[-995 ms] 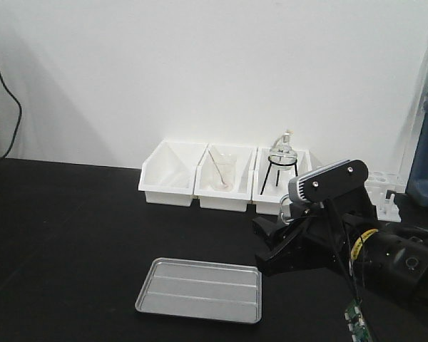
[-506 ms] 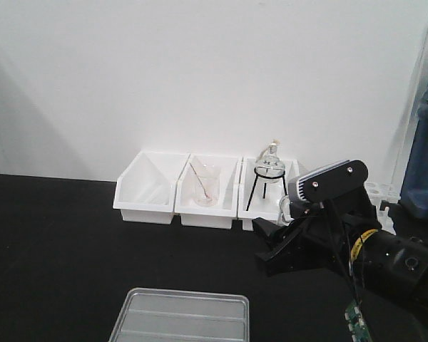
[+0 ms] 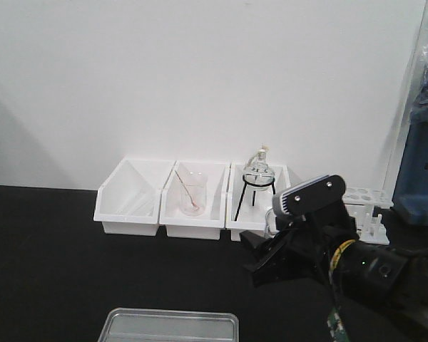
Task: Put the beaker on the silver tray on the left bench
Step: 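Lower the held beaker onto the silver tray with the right gripper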
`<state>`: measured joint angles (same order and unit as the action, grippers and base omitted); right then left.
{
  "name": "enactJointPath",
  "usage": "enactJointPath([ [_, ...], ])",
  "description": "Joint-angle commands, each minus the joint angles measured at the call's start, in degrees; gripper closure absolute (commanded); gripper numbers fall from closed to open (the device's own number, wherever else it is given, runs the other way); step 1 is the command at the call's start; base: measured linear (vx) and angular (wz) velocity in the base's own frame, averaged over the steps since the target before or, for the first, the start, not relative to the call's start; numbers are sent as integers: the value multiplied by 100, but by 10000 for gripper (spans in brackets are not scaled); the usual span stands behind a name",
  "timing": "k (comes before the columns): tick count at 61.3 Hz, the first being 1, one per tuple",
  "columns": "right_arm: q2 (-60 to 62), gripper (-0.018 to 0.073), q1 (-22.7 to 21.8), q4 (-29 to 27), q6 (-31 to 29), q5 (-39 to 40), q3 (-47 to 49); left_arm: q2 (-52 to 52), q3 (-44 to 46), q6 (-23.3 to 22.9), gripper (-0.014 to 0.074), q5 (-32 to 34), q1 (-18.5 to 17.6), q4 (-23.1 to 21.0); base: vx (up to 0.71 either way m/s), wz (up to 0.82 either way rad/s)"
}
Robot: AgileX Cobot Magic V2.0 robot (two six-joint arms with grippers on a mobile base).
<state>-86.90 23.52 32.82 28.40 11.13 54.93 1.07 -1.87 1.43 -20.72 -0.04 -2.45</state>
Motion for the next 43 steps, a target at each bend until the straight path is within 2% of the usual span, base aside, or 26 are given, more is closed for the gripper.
enactJointPath([
  [1,-147,571,35,31,-45,982,179,45,-112,-3,595,452,-18,-47,4,-6],
  [15,-976,571,37,1061,-16,2034,179,45,-112,-3,595,452,-18,-47,2,-4],
  [29,-1792,571,50,1097,41,2852,179,45,-112,-3,595,452,-18,-47,0,-1],
  [43,-2522,571,316,1116,-106,2933,507,45,-112,-3,595,452,-18,-47,0,0],
])
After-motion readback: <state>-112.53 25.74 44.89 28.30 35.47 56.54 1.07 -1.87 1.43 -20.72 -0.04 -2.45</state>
